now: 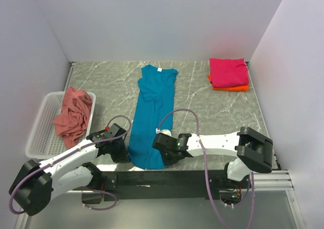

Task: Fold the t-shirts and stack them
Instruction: Fold the tshirt

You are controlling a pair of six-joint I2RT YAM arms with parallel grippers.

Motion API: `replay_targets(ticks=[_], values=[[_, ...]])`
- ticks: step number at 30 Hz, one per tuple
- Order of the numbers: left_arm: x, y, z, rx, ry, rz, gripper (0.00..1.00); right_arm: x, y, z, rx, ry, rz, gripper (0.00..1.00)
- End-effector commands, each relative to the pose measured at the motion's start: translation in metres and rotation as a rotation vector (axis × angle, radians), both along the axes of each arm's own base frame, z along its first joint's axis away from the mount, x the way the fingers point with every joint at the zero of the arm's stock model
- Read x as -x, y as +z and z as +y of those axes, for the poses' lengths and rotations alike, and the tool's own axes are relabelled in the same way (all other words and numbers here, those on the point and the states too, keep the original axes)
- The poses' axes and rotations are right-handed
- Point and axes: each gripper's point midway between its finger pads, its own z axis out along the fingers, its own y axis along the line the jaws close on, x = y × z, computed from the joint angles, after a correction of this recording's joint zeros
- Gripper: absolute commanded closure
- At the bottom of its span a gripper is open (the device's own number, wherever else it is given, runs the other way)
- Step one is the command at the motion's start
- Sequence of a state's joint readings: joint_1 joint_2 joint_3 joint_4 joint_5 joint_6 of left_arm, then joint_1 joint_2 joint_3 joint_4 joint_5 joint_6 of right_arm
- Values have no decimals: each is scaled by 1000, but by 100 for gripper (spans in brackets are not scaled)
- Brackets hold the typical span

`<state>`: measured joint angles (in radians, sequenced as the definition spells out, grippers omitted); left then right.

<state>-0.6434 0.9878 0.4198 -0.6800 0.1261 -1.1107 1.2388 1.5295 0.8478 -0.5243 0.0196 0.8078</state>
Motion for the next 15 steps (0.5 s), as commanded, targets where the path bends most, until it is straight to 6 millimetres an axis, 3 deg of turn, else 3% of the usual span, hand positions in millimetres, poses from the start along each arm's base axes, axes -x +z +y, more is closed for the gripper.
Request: replay_targets(ticks=[1,8,15], values=[[-29,31,-12,32,-14,-131,99,-24,19,7,1,-54,-88,100],[-80,78,-25,38,15,-328,99,-80,57,6,-27,-154,-240,100],[-125,101,-22,-30,89,-413,99,-135,82,1,-71,-198,-308,100]])
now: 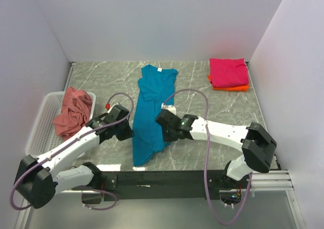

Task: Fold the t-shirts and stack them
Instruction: Fold the tshirt

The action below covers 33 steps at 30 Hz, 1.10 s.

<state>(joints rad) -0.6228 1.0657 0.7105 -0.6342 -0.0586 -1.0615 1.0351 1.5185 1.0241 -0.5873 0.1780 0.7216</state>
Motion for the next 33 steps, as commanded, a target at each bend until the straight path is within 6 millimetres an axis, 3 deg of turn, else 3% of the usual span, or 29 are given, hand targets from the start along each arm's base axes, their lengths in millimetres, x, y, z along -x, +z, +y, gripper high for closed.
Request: replay_targets(ticks=[1,3,6,8,12,15,21,25,33], values=[[-29,23,3,-38,36,-83,99,-35,31,1,-26,-7,-104,100],[-23,14,5,-66,18,-31,99,-32,30,0,-20,15,-89,100],[7,-12,12,-101,-18,111,96,-17,19,5,-64,61,-33,100],[30,-33,15,-91,-43,183,89,1,7,6,-91,97,41,100],[72,-46,-10,76,-149,272,61,33,-9,1,-76,152,119,100],[86,-49,-13,75,-168,287,51,57,-18,-5,-61,179,158,100],[95,-60,-12,79,-169,311,49,76,-31,-9,-71,187,201,100],[104,-68,-12,72,-179,340,53,73,-36,-20,-31,155,178,100],[116,-83,-12,66,-180,385,57,79,-39,-18,-62,156,199,100]])
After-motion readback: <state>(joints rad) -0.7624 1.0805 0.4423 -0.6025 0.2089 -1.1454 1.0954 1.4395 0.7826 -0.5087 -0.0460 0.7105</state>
